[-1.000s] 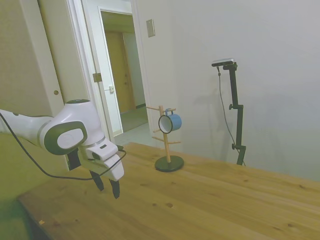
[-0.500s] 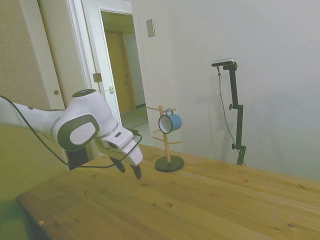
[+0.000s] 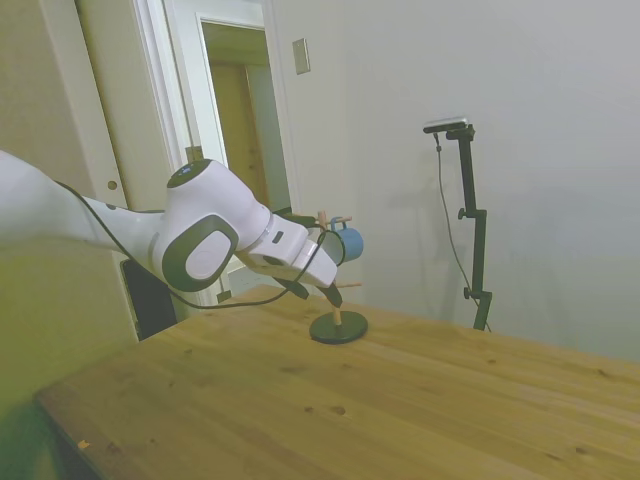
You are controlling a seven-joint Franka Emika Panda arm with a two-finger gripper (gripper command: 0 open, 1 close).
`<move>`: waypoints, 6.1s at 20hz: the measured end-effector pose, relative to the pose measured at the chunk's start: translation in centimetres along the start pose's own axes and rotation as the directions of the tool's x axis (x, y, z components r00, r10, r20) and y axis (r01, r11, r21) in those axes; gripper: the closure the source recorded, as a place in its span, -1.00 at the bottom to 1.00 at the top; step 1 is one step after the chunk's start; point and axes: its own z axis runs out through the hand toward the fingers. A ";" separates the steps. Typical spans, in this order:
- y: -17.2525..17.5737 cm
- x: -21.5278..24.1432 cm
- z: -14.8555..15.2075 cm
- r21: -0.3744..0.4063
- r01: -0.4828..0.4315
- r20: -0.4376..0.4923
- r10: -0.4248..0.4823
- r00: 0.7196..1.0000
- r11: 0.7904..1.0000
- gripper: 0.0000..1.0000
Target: Unload the mug
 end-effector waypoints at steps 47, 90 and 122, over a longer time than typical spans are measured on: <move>-17.0 4.6 9.6 -0.022 0.060 -0.178 -0.063 0.982 0.998 1.00; -12.5 9.4 4.2 0.034 -0.030 -0.167 0.035 0.985 0.999 1.00; 3.2 -6.1 9.4 -0.251 0.192 0.301 -0.112 0.947 0.949 1.00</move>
